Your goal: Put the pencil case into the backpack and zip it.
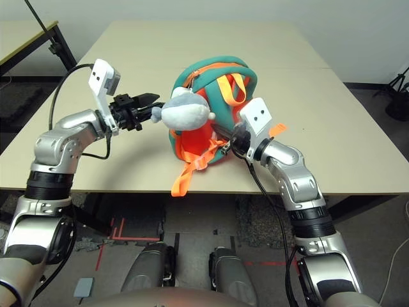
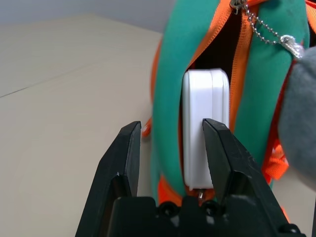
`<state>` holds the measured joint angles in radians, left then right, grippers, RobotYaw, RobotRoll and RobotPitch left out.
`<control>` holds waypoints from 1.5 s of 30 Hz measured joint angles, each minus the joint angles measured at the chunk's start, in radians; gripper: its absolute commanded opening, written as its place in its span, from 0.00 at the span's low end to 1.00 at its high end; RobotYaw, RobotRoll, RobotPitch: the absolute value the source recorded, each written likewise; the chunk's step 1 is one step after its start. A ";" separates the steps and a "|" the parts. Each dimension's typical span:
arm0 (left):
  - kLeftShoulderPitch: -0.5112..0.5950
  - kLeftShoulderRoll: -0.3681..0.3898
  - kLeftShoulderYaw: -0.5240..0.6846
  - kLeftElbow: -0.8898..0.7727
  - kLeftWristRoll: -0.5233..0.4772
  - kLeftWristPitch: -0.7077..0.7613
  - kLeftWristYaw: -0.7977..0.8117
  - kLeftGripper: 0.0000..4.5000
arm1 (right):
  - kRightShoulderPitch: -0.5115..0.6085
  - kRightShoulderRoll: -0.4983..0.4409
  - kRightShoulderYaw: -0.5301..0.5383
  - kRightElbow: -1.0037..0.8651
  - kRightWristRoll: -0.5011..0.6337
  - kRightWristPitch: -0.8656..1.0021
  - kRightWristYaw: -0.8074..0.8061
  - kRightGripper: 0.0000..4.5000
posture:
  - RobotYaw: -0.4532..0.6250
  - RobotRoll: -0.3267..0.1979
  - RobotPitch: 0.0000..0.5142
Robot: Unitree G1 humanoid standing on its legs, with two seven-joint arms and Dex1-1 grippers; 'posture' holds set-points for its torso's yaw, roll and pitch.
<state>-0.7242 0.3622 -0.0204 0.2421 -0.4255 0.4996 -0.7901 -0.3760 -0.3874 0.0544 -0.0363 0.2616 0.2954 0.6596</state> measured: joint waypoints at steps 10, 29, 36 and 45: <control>-0.087 -0.095 -0.016 0.174 0.087 -0.167 -0.020 0.56 | 0.011 -0.002 -0.007 -0.018 0.000 0.011 -0.023 0.02 | 0.48 0.62 0.11; 0.002 0.244 0.063 -0.170 -0.006 0.165 -0.098 1.00 | -0.001 0.002 0.001 -0.012 0.000 0.021 -0.011 0.02 | 0.55 0.62 0.14; -0.049 0.297 0.177 -0.278 -0.151 0.313 -0.107 1.00 | -0.021 0.006 0.004 0.017 0.000 0.008 0.004 0.02 | 0.56 0.62 0.15; -0.123 0.286 0.174 -0.385 -0.348 0.464 -0.143 1.00 | -0.031 0.006 0.009 0.037 -0.001 -0.003 0.017 0.02 | 0.55 0.62 0.14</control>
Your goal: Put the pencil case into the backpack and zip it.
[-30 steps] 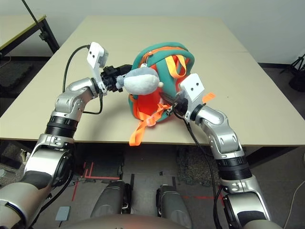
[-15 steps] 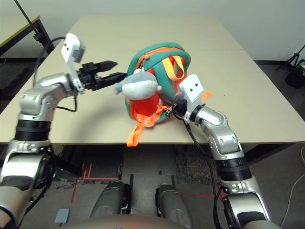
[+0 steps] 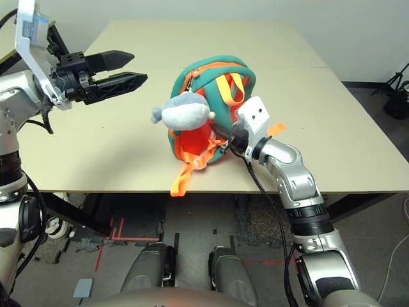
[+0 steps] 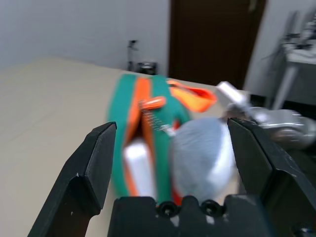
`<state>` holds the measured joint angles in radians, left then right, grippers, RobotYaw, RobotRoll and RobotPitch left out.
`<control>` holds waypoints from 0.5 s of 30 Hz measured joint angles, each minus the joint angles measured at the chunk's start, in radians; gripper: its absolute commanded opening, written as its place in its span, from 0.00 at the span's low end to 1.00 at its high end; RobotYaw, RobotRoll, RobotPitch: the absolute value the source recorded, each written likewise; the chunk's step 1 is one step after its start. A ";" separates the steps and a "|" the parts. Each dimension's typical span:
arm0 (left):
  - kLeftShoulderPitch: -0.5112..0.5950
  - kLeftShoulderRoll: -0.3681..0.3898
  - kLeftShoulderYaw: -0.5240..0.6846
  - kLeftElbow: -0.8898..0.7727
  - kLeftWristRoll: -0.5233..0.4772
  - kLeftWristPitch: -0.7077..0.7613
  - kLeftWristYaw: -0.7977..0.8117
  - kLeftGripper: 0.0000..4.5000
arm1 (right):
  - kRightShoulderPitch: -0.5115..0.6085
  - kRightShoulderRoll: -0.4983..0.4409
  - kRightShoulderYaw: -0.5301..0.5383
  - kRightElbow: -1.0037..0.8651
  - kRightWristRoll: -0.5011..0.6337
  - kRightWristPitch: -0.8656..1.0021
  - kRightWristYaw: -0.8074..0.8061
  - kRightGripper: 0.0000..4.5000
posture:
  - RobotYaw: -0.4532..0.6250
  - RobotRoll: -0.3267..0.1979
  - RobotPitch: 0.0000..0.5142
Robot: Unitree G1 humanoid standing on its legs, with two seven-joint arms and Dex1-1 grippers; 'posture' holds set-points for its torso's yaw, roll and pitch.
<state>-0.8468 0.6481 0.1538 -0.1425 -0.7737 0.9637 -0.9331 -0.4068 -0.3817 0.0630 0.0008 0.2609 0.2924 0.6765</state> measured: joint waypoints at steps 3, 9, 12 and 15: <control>-0.004 -0.003 -0.060 0.001 0.014 -0.014 -0.018 1.00 | -0.001 0.000 0.000 0.000 -0.006 -0.002 0.000 0.02 | 0.54 0.62 0.14; 0.004 -0.020 -0.198 0.044 0.129 -0.122 -0.042 1.00 | 0.000 -0.001 0.000 0.000 -0.008 -0.003 0.000 0.02 | 0.53 0.62 0.13; 0.015 -0.045 -0.241 0.070 0.161 -0.158 -0.058 1.00 | 0.001 -0.001 -0.001 -0.002 -0.008 -0.003 0.000 0.02 | 0.52 0.62 0.12; 0.028 -0.084 -0.267 0.095 0.191 -0.193 -0.064 1.00 | 0.004 -0.006 -0.001 -0.004 -0.008 -0.003 0.000 0.02 | 0.52 0.62 0.12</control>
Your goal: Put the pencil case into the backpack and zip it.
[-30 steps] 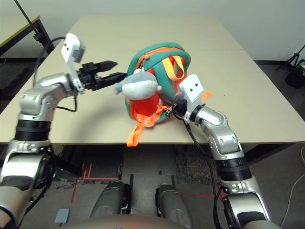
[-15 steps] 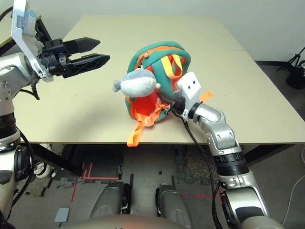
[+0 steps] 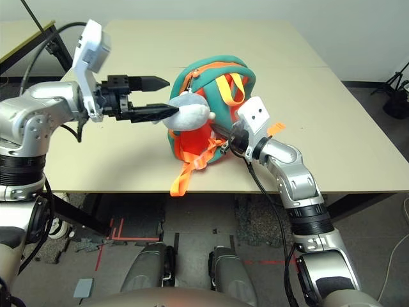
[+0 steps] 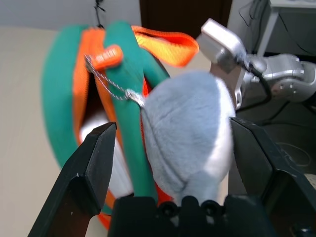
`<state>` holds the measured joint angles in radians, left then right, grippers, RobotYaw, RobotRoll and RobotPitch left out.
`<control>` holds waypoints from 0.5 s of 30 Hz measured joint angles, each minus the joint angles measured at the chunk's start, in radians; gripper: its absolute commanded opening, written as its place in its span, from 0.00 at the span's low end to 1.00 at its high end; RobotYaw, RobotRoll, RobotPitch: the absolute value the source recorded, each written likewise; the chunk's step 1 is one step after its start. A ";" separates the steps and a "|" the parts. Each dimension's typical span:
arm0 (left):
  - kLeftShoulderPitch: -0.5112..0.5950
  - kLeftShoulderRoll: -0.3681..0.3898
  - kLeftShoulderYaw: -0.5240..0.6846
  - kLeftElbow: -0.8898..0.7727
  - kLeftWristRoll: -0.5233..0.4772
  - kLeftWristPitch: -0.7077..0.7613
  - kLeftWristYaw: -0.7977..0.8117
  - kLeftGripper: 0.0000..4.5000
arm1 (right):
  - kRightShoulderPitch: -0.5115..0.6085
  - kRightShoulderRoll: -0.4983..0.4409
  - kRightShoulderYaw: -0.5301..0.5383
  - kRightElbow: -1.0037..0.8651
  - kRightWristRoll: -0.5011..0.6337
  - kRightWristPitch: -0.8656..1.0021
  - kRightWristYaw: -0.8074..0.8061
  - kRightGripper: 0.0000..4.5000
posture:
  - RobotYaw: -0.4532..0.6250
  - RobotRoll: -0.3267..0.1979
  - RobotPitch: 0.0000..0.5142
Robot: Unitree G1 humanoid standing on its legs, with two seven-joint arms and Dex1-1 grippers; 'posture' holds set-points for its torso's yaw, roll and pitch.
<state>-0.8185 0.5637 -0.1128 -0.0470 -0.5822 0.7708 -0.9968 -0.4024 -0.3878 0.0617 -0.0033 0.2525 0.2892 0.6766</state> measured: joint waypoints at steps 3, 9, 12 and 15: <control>0.000 -0.034 -0.015 0.027 0.017 -0.020 0.000 1.00 | 0.001 0.000 0.000 -0.002 0.000 0.000 -0.001 0.02 | 0.52 0.62 0.12; 0.000 -0.064 -0.018 0.033 0.031 -0.034 0.000 0.96 | 0.002 -0.001 0.000 -0.003 0.000 0.000 -0.002 0.02 | 0.51 0.62 0.11; 0.000 -0.074 -0.016 0.041 0.031 -0.034 0.000 0.78 | 0.002 -0.001 -0.001 -0.003 -0.001 0.000 -0.003 0.02 | 0.51 0.62 0.11; 0.001 -0.075 -0.013 0.042 0.031 -0.034 -0.001 0.52 | 0.002 -0.001 -0.001 -0.003 -0.001 0.000 -0.005 0.02 | 0.51 0.62 0.11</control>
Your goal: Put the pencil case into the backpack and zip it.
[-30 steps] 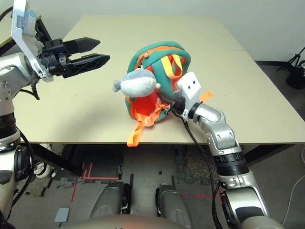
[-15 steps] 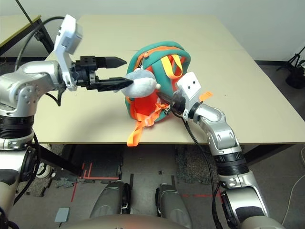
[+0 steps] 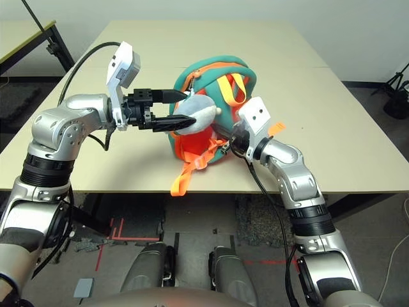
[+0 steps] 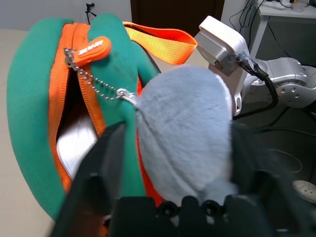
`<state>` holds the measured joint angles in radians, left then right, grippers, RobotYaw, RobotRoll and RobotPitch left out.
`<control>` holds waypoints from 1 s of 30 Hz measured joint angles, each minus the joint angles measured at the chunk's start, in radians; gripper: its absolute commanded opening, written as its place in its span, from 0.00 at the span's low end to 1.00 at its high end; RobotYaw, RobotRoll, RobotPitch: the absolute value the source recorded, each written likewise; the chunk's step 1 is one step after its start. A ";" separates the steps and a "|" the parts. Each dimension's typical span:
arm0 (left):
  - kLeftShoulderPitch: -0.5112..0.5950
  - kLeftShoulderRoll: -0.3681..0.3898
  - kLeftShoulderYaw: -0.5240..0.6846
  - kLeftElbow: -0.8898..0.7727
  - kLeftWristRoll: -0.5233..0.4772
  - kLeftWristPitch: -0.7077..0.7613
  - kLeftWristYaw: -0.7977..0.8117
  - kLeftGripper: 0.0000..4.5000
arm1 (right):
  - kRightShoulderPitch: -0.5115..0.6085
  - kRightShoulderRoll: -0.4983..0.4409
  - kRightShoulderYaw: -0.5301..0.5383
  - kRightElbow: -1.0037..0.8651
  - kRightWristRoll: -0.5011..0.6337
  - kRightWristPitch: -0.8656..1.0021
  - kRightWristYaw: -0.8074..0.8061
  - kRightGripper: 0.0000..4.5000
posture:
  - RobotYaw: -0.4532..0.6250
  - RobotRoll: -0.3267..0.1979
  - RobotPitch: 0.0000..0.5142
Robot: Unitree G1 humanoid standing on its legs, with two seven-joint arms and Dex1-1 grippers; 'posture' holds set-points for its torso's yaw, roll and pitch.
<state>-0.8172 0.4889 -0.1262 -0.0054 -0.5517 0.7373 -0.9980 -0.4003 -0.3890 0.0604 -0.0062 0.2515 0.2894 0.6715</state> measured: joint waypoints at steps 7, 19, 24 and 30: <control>0.011 0.013 0.005 -0.024 -0.008 0.033 -0.007 0.00 | 0.000 0.001 0.000 0.001 0.000 0.000 -0.001 0.02 | 0.52 0.62 0.12; 0.000 0.235 0.153 0.003 -0.035 0.049 -0.024 0.00 | -0.015 0.002 0.004 0.019 -0.003 -0.001 -0.001 0.02 | 0.55 0.62 0.12; 0.009 0.276 0.154 0.022 -0.021 0.033 -0.036 0.00 | -0.026 0.006 0.006 0.030 -0.010 -0.004 0.005 0.02 | 0.56 0.62 0.12; 0.102 0.314 0.144 0.022 -0.003 0.032 -0.052 0.00 | -0.027 0.009 0.006 0.033 -0.012 -0.006 0.008 0.02 | 0.56 0.62 0.13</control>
<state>-0.7150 0.8025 0.0182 0.0166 -0.5551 0.7693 -1.0505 -0.4272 -0.3803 0.0667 0.0273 0.2391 0.2838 0.6794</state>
